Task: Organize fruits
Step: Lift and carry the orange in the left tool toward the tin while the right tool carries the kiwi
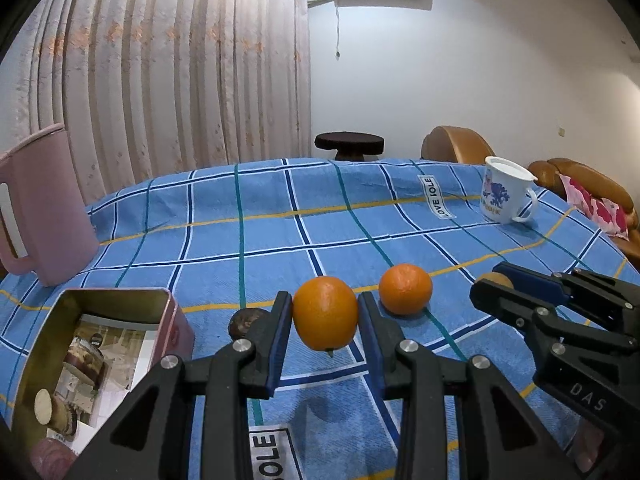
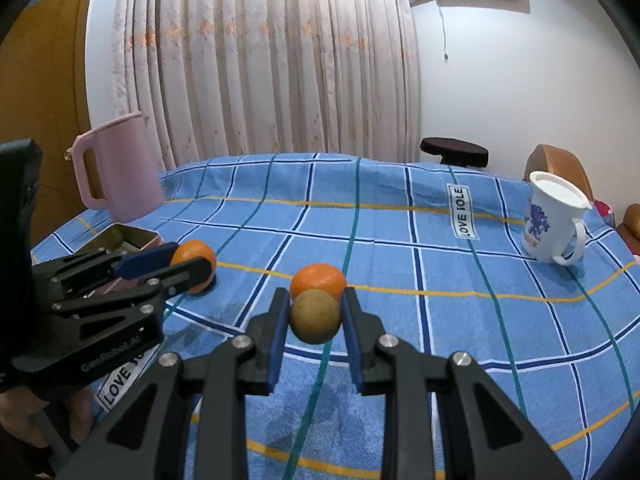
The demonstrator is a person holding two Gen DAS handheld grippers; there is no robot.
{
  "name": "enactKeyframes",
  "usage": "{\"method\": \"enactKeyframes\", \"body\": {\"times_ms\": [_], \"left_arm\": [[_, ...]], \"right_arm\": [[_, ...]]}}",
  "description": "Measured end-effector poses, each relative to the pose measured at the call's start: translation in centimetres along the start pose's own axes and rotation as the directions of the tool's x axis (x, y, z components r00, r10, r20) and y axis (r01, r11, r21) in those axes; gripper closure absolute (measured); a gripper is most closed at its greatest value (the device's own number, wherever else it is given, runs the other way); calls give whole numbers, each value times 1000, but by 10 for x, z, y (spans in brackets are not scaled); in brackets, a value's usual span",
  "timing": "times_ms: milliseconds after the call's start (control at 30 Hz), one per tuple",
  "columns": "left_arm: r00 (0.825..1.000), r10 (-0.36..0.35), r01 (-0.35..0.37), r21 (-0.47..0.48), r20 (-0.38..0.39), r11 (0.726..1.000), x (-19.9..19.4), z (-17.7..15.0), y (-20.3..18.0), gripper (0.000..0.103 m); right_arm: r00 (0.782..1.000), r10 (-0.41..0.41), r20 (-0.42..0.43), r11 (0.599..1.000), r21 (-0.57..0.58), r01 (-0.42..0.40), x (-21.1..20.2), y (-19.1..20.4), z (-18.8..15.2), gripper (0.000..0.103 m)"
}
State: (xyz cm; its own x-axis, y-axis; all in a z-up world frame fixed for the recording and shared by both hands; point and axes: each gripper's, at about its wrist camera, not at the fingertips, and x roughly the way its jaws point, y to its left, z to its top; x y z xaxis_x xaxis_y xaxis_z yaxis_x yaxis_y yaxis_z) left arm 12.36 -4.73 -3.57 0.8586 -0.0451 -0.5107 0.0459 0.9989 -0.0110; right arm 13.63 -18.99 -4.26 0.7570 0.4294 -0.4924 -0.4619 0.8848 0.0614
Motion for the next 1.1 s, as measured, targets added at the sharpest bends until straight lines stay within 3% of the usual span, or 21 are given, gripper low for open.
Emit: {"method": "enactKeyframes", "body": {"times_ms": [1100], "left_arm": [[988,63,-64,5,143,998,-34,-6,-3,67]], "right_arm": [[989,-8,145,999,-41,14,-27,8,-3,74]]}}
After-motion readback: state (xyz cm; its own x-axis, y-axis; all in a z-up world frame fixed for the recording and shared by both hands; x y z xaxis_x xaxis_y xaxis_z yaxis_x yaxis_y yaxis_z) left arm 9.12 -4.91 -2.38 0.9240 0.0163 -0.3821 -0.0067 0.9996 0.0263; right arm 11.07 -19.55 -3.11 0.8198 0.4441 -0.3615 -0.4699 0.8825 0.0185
